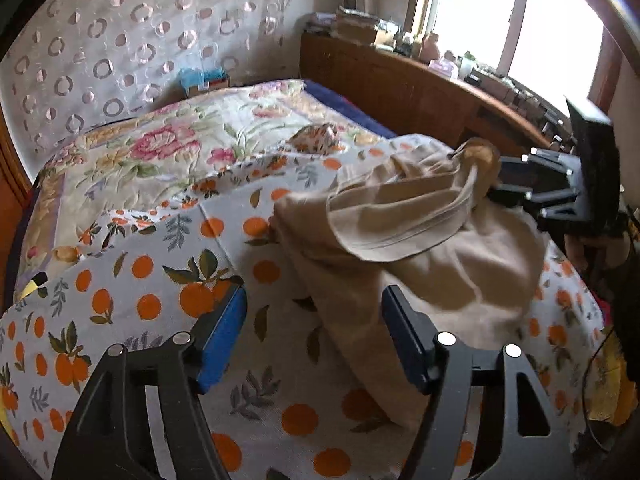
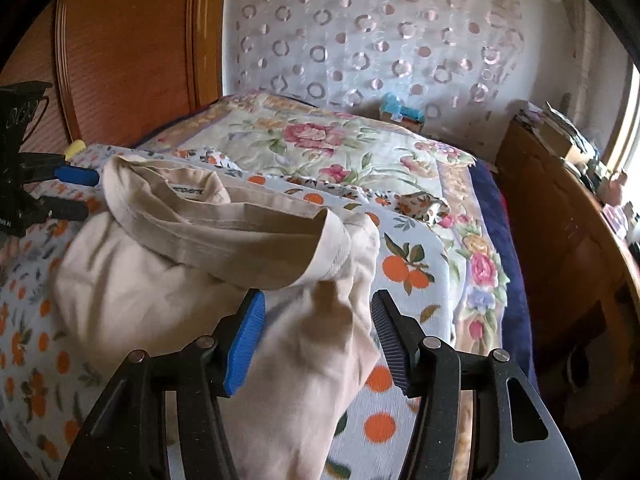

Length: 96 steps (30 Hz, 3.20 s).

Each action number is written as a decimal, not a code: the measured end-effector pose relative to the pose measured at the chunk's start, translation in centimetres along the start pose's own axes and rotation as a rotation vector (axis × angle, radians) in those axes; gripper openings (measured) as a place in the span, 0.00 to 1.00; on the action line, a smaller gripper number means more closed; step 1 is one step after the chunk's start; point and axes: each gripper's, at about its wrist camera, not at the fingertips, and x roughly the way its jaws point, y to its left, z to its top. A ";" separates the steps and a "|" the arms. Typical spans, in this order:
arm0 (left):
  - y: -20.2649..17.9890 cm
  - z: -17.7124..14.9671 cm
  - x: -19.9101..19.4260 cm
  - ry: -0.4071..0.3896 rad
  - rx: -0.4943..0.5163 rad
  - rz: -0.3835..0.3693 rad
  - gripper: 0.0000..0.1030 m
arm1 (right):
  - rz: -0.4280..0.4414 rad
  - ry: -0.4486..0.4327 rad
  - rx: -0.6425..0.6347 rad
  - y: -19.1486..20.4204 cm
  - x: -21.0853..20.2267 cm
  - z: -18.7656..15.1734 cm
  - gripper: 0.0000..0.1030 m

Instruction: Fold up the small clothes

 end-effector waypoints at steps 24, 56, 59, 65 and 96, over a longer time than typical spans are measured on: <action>4.0 3.7 1.6 -0.087 -0.090 0.100 0.69 | -0.011 -0.027 0.228 -8.5 2.9 2.1 0.02; 0.5 2.4 5.2 0.027 -0.047 -0.072 0.59 | 0.205 0.104 0.209 -6.1 5.1 0.9 0.47; 0.4 2.6 5.4 0.024 -0.044 -0.103 0.43 | 0.251 0.095 0.215 -6.6 5.2 0.6 0.30; 0.5 2.7 4.6 0.019 -0.083 -0.174 0.14 | 0.231 0.044 0.184 -6.7 4.6 0.1 0.17; 14.0 -12.9 -19.0 -0.383 -0.418 0.318 0.13 | 0.474 -0.198 -0.408 16.0 8.3 19.4 0.15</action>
